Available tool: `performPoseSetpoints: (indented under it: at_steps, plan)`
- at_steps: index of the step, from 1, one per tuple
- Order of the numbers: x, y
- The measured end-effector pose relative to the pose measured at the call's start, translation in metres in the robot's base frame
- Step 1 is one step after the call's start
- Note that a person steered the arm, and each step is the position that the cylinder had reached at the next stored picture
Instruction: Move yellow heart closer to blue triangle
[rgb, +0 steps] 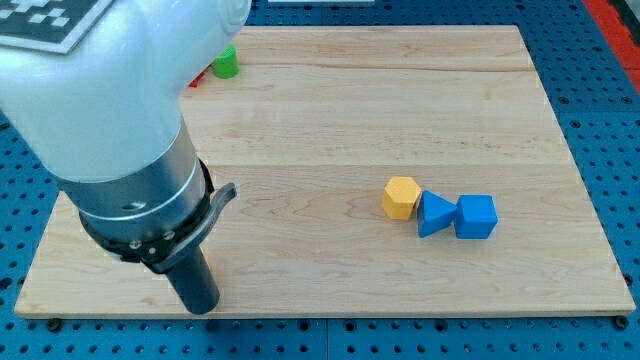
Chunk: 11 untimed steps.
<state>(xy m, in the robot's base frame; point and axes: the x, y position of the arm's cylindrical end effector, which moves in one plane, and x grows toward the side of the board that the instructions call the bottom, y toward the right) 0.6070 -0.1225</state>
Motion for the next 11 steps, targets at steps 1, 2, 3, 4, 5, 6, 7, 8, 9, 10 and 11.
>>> performPoseSetpoints:
  at_steps: [1, 2, 3, 4, 5, 6, 7, 8, 9, 10, 11]
  plan:
    - [-0.003, -0.060]
    - [-0.021, -0.044]
    - [-0.046, -0.024]
    - [-0.048, 0.022]
    - [-0.048, 0.066]
    - [-0.048, 0.102]
    - [-0.054, 0.104]
    - [-0.064, 0.102]
    - [-0.076, 0.110]
    - [-0.084, 0.098]
    - [-0.087, 0.112]
